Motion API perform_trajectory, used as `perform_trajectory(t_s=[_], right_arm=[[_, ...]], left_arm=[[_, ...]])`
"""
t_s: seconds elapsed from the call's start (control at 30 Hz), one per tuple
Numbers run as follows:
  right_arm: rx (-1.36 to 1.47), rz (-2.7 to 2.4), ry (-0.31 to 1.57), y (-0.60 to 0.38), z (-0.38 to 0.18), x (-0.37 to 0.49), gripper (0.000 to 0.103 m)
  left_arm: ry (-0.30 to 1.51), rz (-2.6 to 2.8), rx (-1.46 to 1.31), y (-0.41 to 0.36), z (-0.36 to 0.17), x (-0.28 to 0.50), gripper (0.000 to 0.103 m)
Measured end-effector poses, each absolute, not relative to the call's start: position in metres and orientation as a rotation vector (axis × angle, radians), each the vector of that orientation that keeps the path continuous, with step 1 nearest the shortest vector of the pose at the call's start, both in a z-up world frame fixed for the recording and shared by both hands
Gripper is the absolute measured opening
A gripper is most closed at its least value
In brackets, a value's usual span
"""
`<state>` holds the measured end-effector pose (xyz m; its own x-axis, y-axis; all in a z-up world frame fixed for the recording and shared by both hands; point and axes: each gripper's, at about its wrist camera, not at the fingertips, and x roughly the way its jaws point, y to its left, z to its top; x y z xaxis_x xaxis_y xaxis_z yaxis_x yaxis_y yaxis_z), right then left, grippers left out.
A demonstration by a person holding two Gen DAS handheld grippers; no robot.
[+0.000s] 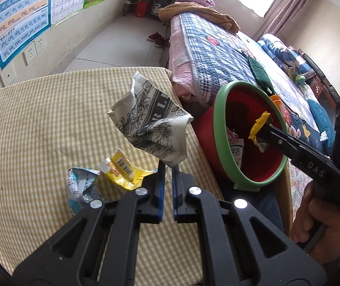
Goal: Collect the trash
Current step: 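Carry the chip bag and crumpled paper over the red bin, then open both tools to drop the bag and paper into the bin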
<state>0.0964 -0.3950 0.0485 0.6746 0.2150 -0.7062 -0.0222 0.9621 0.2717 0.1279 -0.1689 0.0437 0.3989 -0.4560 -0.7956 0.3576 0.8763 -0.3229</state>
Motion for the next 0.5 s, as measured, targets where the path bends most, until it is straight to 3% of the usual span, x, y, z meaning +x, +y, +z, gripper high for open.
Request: perform_trajectory(t_s=[0.5], right_arm=[[0.308, -0.019, 0.804, -0.477, 0.045, 0.075, 0.031]], left_arm=[[1.032, -0.688, -0.029, -0.261, 0.053, 0.126, 0.005]])
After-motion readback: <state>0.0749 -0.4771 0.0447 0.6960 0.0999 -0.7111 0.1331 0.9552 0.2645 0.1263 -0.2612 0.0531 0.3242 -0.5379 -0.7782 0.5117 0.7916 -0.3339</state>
